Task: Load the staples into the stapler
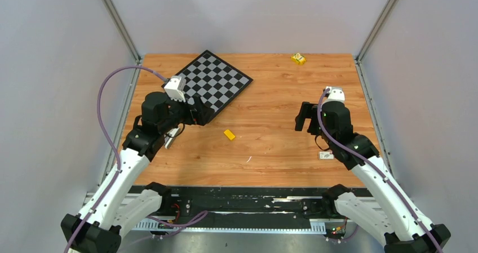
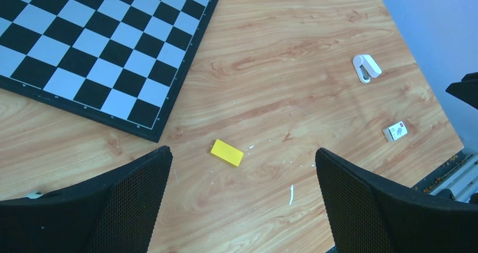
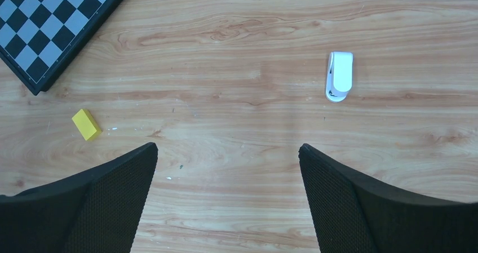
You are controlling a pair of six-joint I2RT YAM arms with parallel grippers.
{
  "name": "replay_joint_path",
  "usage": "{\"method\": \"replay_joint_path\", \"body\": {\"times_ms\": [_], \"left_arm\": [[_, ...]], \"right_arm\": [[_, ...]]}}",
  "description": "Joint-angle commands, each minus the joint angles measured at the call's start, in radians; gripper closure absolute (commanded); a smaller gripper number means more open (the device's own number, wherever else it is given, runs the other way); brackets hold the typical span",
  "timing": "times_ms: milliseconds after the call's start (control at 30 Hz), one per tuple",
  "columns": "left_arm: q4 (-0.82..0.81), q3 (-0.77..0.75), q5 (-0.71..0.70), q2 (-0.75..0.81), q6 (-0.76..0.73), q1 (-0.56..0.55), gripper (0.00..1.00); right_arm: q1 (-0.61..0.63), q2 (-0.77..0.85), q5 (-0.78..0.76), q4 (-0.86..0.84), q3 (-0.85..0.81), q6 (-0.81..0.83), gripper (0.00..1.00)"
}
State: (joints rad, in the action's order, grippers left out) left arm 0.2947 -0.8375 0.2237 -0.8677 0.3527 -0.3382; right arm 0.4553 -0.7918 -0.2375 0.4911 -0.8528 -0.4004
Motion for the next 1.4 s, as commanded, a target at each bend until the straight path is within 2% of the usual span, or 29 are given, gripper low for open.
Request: {"method": "replay_joint_path", "body": {"times_ms": [0, 167, 367, 533, 733, 800, 867, 967, 1200, 1367], "left_arm": [[0.016, -0.013, -0.008, 0.02, 0.013, -0.006, 0.0], [0.018, -0.01, -0.019, -0.006, -0.006, -0.005, 0.0], [0.035, -0.015, 0.013, -0.021, -0.033, -0.008, 0.0], [0.074, -0.017, -0.015, 0.001, -0.072, -0.04, 0.0], [0.085, -0.016, -0.023, 0.009, -0.082, -0.065, 0.0], [0.093, -0.018, -0.025, 0.011, -0.087, -0.071, 0.0], [0.099, -0.02, -0.03, 0.011, -0.091, -0.077, 0.0], [0.103, -0.018, -0.034, 0.008, -0.094, -0.087, 0.0], [0.097, -0.019, -0.038, 0.0, -0.09, -0.097, 0.0], [0.098, -0.024, -0.047, -0.003, -0.09, -0.097, 0.0]], "right_arm": [[-0.011, 0.014, -0.052, 0.03, -0.002, -0.003, 0.0], [-0.01, 0.022, -0.13, 0.002, 0.017, 0.041, 0.01], [-0.013, -0.059, -0.331, -0.017, 0.001, 0.159, 0.02], [-0.082, -0.273, -0.277, -0.007, -0.108, 0.271, 0.03], [-0.22, -0.565, -0.146, 0.067, -0.265, 0.324, 0.11], [-0.264, -0.645, -0.102, 0.093, -0.308, 0.317, 0.19], [-0.303, -0.722, -0.04, 0.108, -0.338, 0.309, 0.35], [-0.328, -0.804, -0.029, 0.15, -0.374, 0.307, 0.44], [-0.37, -0.924, -0.044, 0.172, -0.394, 0.341, 0.45], [-0.411, -0.971, 0.06, 0.153, -0.405, 0.338, 0.49]]}}
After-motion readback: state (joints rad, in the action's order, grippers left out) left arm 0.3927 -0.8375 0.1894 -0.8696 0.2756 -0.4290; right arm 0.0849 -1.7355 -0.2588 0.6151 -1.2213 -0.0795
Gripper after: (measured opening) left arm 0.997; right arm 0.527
